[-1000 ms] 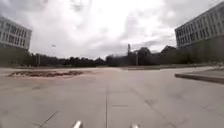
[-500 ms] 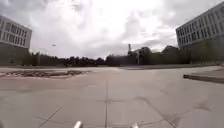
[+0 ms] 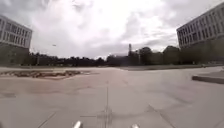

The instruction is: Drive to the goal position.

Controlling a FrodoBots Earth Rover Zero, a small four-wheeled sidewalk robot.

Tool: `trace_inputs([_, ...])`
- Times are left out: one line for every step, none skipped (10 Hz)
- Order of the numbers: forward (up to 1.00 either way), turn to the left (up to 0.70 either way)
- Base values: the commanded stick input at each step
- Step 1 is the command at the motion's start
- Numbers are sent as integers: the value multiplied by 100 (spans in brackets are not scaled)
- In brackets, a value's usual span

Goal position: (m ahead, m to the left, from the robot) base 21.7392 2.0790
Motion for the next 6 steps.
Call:
trace_inputs([100,0])
trace_inputs([100,0])
trace_inputs([100,0])
trace_inputs([100,0])
trace_inputs([100,0])
trace_inputs([100,0])
